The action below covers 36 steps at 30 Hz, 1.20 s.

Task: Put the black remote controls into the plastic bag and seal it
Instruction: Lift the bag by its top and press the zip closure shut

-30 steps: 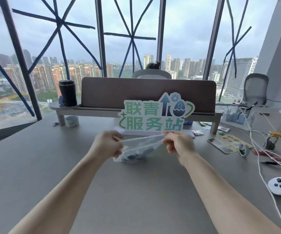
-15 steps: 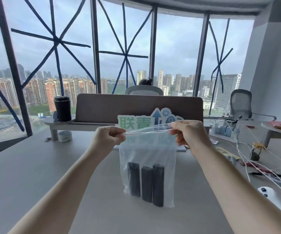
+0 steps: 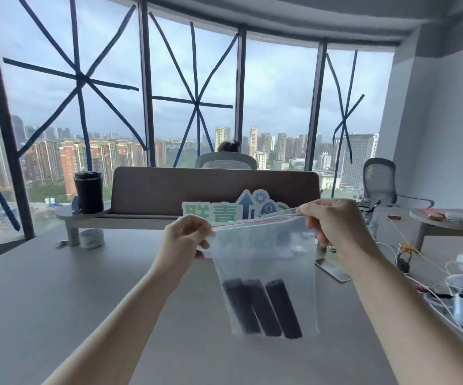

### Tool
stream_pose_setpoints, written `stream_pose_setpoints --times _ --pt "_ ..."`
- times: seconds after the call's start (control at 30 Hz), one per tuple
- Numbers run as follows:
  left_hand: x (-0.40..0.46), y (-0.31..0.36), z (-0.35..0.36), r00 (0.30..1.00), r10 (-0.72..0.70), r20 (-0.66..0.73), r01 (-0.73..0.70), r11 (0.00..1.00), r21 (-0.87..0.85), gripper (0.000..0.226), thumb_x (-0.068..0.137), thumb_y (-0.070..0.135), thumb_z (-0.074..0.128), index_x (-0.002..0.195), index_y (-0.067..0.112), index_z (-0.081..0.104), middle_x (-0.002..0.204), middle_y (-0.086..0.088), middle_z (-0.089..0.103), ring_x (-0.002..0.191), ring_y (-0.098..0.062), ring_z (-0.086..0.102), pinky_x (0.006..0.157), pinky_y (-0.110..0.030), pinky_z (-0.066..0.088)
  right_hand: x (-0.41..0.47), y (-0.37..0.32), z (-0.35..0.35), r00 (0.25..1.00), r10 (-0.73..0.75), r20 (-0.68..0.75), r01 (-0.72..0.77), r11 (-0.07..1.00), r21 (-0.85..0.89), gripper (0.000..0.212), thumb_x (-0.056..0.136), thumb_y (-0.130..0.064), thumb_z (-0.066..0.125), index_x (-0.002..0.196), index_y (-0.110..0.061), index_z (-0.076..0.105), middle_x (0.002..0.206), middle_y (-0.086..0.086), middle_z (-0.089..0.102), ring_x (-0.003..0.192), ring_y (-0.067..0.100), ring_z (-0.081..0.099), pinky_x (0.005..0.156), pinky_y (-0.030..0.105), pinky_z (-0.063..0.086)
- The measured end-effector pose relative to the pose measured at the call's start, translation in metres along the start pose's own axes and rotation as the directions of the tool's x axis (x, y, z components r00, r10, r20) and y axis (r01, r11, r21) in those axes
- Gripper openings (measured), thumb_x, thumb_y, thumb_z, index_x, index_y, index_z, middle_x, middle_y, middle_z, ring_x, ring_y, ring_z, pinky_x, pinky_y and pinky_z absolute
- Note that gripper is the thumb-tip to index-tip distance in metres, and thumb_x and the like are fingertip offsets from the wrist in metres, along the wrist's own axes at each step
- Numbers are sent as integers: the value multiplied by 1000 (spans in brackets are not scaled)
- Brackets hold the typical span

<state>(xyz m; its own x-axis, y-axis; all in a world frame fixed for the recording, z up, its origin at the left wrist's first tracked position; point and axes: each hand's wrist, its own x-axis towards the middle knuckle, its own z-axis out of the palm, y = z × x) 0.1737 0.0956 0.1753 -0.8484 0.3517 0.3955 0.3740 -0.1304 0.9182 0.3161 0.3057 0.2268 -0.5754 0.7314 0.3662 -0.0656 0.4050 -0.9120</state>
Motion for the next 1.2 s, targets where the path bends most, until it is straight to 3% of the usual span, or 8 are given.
stream_pose_setpoints --times 0.07,0.13,0.2,0.27,0.4,0.53,0.93,1.2 --pt "0 6 9 1000 11 -13 -11 999 -30 15 86 6 60 73 12 64 68 3 67 52 -9 54 45 -23 47 3 1 -5 993 -89 -76 66 963 -262 18 79 -21 67 64 -15 74 39 -5 57 43 18 57 51 28 46" --pt "0 10 19 999 45 -14 -45 999 20 19 84 4 61 70 15 66 68 3 67 50 -7 54 44 -23 47 -3 -1 -2 966 -245 -80 165 828 -536 15 82 -33 63 76 -24 74 62 -5 69 71 22 66 69 36 54" --pt "0 12 28 997 71 4 -71 995 64 20 81 3 62 70 18 68 64 6 67 49 -7 55 44 -24 47 -14 -8 8 919 -372 129 374 725 -578 24 84 -45 67 102 -31 73 102 -3 68 99 18 59 88 40 49" --pt "1 15 33 995 95 20 -97 991 90 18 79 3 64 72 18 71 61 7 68 49 -7 56 44 -25 47 -19 -14 24 855 -352 382 512 695 -505 44 82 -50 69 121 -30 69 122 -7 64 116 15 52 102 43 42" --pt "2 20 31 989 144 45 -149 983 112 14 78 4 68 76 16 74 61 8 69 50 -7 57 45 -23 48 -10 -18 47 837 -289 465 492 770 -406 16 81 -37 77 87 -23 80 85 -8 76 84 9 66 86 39 54" --pt "1 18 20 996 65 63 -72 990 118 7 78 10 72 82 14 75 63 8 69 50 -6 55 44 -21 46 -4 -20 56 823 -268 502 490 781 -387 14 83 -31 76 71 -22 76 62 -11 64 60 2 56 70 31 53" --pt "4 16 20 991 113 66 -121 982 145 24 78 6 68 58 20 67 62 4 67 42 -3 44 47 -20 36 -11 -29 68 798 -299 523 550 716 -430 15 86 -32 71 80 -19 77 58 -13 59 57 1 52 62 28 47" --pt "5 8 21 992 128 8 -128 978 165 20 77 9 65 60 18 66 56 12 63 48 -1 46 61 -31 40 -22 -36 72 796 -344 499 592 616 -520 15 88 -37 67 88 -28 79 75 -8 69 83 21 64 75 35 51"
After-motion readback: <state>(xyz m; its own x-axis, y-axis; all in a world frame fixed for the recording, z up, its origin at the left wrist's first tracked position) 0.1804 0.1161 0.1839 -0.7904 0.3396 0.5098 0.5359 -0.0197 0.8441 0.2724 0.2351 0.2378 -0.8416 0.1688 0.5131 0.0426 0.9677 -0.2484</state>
